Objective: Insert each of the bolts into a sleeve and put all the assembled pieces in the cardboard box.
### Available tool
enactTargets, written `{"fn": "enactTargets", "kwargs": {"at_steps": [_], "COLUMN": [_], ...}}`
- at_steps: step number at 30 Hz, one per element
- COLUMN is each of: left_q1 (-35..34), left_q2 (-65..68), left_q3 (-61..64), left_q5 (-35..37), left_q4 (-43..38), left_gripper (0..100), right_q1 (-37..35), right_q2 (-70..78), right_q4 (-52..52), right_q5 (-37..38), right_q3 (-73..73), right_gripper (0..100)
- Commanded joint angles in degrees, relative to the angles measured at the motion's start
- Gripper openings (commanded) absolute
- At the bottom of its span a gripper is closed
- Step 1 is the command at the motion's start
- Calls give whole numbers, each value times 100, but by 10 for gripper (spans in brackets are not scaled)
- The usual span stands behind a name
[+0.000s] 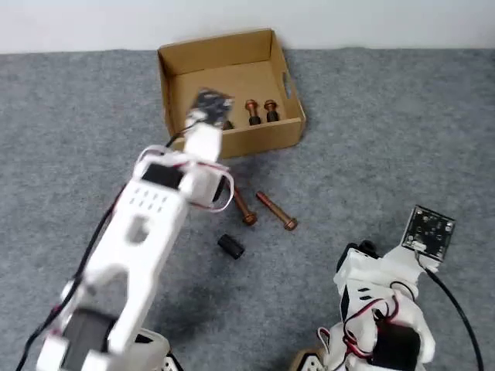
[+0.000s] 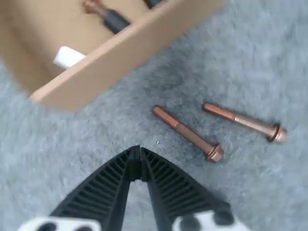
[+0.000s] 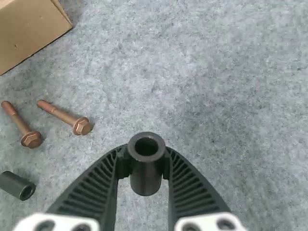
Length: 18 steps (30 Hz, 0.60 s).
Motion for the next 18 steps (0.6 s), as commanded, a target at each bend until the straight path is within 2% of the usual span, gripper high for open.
{"fn": "enactTargets", "kwargs": {"at_steps": [1, 3, 6, 12, 15, 18], "left_q1": [132, 185, 360, 897, 1055, 1116], "left_q2": [1029, 1565, 2295, 3552, 4167, 4774], "left_q3": [-1481, -2123, -3064, -4840, -5701, -6527], "left_q5": [-1626, -2268, -2831, -4396, -4853, -4923], "left_q4": [607, 888, 1459, 3024, 3604, 3851], "left_gripper": [39, 48, 50, 55, 116, 191], "right_q1": [84, 92, 127, 136, 136, 136], "right_q2": [-4, -4, -4, -4, -4, -4], "right_q4": [-127, -154, -154, -154, -154, -154], "right_q5": [62, 62, 62, 62, 62, 62], "right_q3": [0, 18, 18, 18, 18, 18], "right_gripper": [8, 8, 8, 8, 8, 8]}}
